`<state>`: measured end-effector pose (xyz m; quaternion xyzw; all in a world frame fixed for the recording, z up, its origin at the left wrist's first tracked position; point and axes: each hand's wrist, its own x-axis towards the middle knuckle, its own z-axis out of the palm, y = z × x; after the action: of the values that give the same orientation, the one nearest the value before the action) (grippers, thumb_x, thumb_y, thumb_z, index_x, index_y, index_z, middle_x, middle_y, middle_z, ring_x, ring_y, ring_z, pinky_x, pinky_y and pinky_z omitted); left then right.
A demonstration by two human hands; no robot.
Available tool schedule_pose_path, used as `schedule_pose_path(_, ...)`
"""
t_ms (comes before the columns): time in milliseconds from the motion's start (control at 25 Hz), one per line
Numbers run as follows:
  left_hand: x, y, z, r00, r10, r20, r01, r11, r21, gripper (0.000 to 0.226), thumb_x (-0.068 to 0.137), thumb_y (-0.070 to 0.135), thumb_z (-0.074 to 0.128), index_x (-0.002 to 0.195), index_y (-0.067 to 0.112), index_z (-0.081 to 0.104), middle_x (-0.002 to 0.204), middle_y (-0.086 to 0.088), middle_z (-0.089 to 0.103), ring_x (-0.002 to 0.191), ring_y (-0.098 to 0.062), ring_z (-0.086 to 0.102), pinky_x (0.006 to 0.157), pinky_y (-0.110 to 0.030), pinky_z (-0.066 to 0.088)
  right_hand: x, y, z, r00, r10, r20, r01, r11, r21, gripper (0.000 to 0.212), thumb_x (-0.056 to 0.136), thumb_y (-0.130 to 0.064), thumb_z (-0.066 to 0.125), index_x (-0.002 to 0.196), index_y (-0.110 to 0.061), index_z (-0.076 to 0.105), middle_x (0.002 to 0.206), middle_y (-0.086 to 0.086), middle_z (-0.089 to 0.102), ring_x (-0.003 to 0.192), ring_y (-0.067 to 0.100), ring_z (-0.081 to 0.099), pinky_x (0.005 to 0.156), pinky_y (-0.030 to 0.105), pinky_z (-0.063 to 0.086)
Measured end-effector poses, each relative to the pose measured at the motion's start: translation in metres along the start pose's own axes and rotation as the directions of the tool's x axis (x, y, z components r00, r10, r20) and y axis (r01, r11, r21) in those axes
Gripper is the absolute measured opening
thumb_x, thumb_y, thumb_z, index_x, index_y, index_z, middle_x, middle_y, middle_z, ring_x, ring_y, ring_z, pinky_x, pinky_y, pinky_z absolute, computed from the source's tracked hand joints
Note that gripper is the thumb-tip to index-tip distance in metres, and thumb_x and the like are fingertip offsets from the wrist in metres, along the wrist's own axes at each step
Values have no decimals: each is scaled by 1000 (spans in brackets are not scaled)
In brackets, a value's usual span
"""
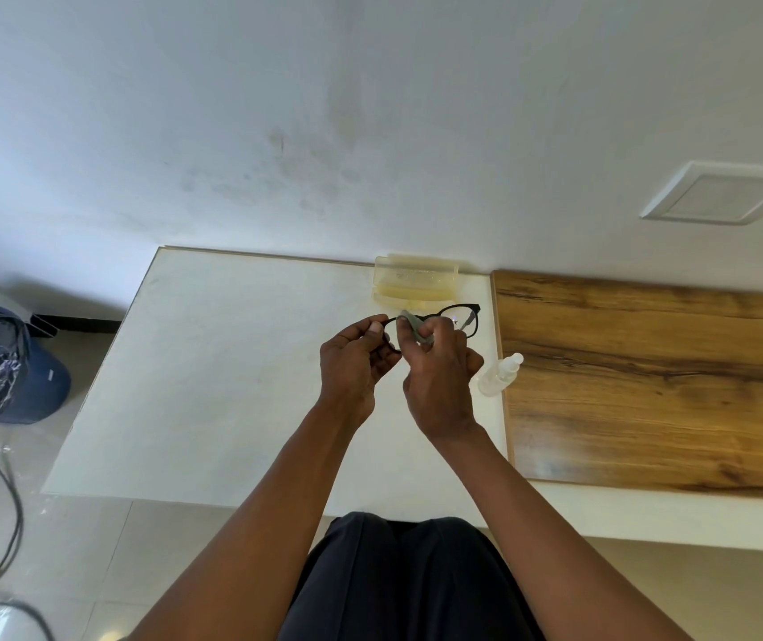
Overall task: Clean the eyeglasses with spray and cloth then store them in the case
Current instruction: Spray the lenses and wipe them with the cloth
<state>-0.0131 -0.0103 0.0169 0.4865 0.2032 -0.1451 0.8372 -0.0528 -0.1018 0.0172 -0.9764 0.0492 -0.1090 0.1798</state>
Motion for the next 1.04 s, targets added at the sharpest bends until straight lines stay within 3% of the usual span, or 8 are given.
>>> schedule_pose_path(120,-1,0,-1,1000,3,-7,-3,1000,-3,17,90,0,51,95,1,67,79,-9,71,72,-22,68,67,-29,59,-8,-5,-1,995,-72,-67,70,997,-25,51,71,13,66,117,-8,62,97,22,61,88,39,59,68,43,44)
schedule_pose_path(240,0,0,-3,999,-7,-34,7,1000,1,16,90,1,52,97,1,66,78,-10,66,71,-21,66,66,-29,59,-19,-2,-2,982,-153,-106,142,984,-106,58,58,11,78,111,-10,67,87,18,65,76,33,64,58,39,47)
schedule_pose_path(520,-1,1,-2,1000,-2,-26,2,1000,14,18,93,1,48,91,4,65,68,-9,52,60,-18,52,61,-26,58,-22,15,-8,994,-67,-81,60,994,-94,62,55,15,78,113,-5,65,89,22,63,79,37,62,63,44,50)
schedule_pose_path(760,-3,0,0,1000,-4,-9,4,1000,20,18,92,2,49,91,5,67,66,-7,55,58,-17,55,64,-28,58,0,7,-6,1000,8,14,-7,999,-37,53,80,13,48,128,-8,52,111,22,53,102,38,49,82,51,43)
schedule_pose_path(880,-4,-1,1,1000,-2,3,2,1000,8,20,91,0,49,89,5,68,72,-7,68,65,-19,65,67,-29,59,-3,-3,-4,999,-35,-16,34,999,-37,48,80,11,50,123,-9,57,106,21,56,97,39,53,76,47,41)
schedule_pose_path(1040,-4,-3,-1,1000,-5,-21,5,1000,20,18,91,0,50,91,5,68,80,-11,69,71,-21,68,68,-30,59,-17,-5,-4,988,-117,-96,109,990,-83,53,63,13,72,112,-8,67,89,19,64,80,36,63,61,43,45)
